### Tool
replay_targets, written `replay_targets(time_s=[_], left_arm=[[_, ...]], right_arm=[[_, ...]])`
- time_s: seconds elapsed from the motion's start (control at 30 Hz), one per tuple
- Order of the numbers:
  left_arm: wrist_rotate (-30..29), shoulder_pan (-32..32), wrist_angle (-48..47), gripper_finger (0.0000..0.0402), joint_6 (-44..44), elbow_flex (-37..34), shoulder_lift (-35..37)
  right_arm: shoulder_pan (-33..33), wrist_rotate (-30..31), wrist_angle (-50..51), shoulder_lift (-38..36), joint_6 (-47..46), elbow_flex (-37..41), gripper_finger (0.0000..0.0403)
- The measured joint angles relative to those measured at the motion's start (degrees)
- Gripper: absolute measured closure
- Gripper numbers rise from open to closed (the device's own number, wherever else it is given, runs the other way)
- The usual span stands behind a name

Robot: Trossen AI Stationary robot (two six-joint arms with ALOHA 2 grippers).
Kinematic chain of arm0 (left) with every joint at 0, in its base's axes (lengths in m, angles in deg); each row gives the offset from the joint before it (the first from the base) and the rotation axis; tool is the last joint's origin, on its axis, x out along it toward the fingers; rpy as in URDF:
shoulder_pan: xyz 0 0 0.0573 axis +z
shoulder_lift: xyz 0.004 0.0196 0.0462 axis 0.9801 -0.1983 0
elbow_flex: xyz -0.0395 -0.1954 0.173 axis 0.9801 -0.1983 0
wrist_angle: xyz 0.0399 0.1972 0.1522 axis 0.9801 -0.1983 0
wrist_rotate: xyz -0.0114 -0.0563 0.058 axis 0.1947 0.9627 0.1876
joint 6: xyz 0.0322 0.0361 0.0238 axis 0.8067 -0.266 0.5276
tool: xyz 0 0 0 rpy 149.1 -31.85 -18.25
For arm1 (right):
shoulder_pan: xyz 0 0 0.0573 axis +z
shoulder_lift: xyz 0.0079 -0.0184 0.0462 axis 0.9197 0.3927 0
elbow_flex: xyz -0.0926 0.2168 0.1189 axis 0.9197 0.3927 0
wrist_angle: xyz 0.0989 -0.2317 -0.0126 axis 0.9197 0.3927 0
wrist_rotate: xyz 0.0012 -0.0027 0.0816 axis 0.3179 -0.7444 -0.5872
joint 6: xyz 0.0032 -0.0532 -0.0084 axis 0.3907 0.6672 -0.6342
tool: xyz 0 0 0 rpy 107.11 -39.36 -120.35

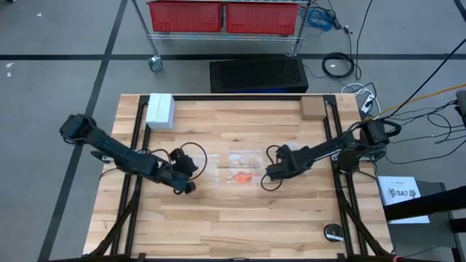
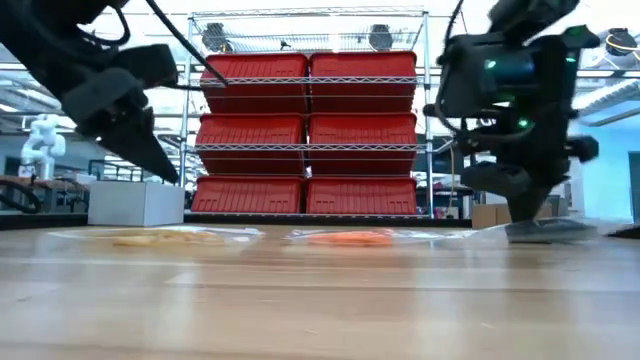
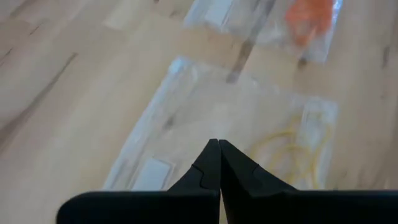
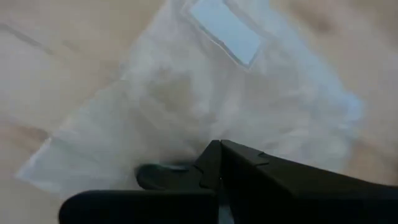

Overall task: Sort rubber bands
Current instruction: Adjust the transparent zip bags, then return to Home Position

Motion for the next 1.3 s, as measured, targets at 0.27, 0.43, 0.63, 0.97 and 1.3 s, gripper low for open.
replay_targets(time_s=[0.27, 0.43, 0.63, 0.97, 1.3], left_arm=[[-2.39, -2.29, 3.72, 0.0400, -1.65, -1.92, 4.55], [-2.62, -3.07, 5.05, 0.0400, 0.11, -1.94, 5.89], [-4.11, -3.73, 4.79, 0.0400, 3.06, -1.94, 8.61], [4.18, 2.86, 6.20, 0.0400, 21.62, -2.00, 25.47], [20.96, 17.51, 8.86, 0.0400, 38.50, -2.00, 34.98]], right_arm=[[4.57, -3.45, -18.07, -6.27, -0.44, 8.29, 0.0403], [7.44, -2.17, -19.67, -6.48, -3.06, 8.22, 0.0403], [9.92, 4.34, -17.71, -8.79, -4.39, 8.22, 0.0403], [13.02, 11.65, -19.55, -23.72, 23.62, 8.49, 0.0403], [1.81, 3.40, -48.71, -43.56, 54.88, 25.59, 0.0403]])
